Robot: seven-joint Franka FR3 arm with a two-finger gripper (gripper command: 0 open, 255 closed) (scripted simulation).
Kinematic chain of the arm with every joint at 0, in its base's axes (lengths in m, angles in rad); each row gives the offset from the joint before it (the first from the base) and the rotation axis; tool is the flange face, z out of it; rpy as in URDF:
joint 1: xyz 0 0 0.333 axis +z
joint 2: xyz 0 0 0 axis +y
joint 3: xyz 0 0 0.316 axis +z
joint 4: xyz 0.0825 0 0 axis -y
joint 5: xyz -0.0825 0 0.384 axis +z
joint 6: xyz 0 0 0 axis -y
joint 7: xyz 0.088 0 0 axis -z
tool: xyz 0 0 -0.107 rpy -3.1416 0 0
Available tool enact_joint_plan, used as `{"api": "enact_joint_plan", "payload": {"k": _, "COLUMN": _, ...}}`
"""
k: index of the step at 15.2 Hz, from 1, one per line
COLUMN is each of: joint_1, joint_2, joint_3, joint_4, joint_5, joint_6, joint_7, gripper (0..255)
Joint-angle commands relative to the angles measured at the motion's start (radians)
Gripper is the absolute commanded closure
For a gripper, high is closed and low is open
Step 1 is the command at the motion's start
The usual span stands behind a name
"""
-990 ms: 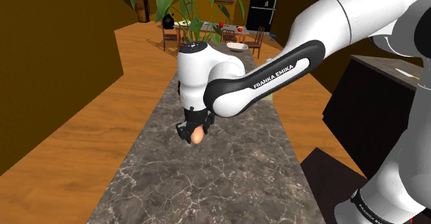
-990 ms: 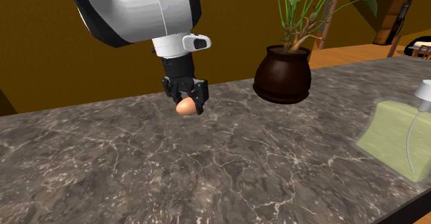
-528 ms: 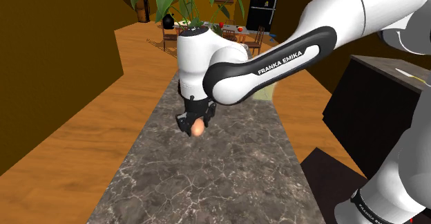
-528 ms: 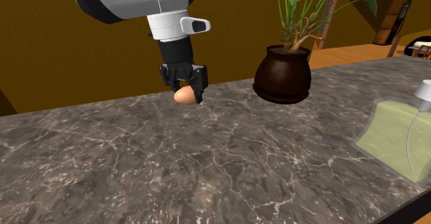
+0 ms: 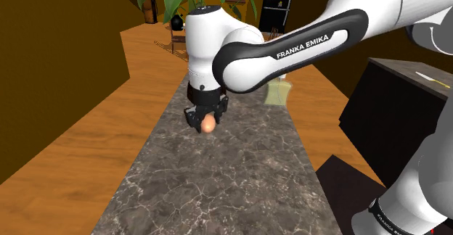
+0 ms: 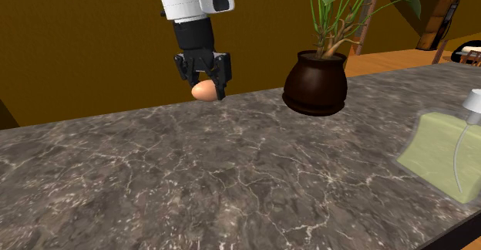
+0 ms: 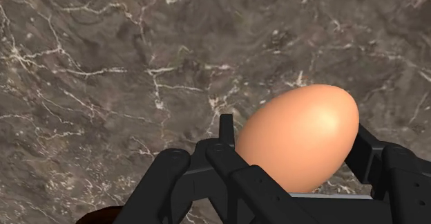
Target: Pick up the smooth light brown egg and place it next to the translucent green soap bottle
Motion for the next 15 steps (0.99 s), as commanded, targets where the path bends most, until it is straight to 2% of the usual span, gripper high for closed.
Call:
{"api": "enact_joint_plan", "payload": {"k": 1, "joint_1": -0.001, "joint_2": -0.008, "joint_3": 0.002, "joint_4": 0.019, "joint_5": 0.007, "joint_6": -0.025, "joint_7": -0.008, "gripper": 255}}
{"api": "enact_joint_plan", "payload": {"k": 15, "joint_1": -0.001, "joint_2": -0.046, "joint_3": 0.01, "joint_4": 0.162, "joint_5": 0.041, "joint_6": -0.197, "joint_7": -0.048, "gripper": 255}}
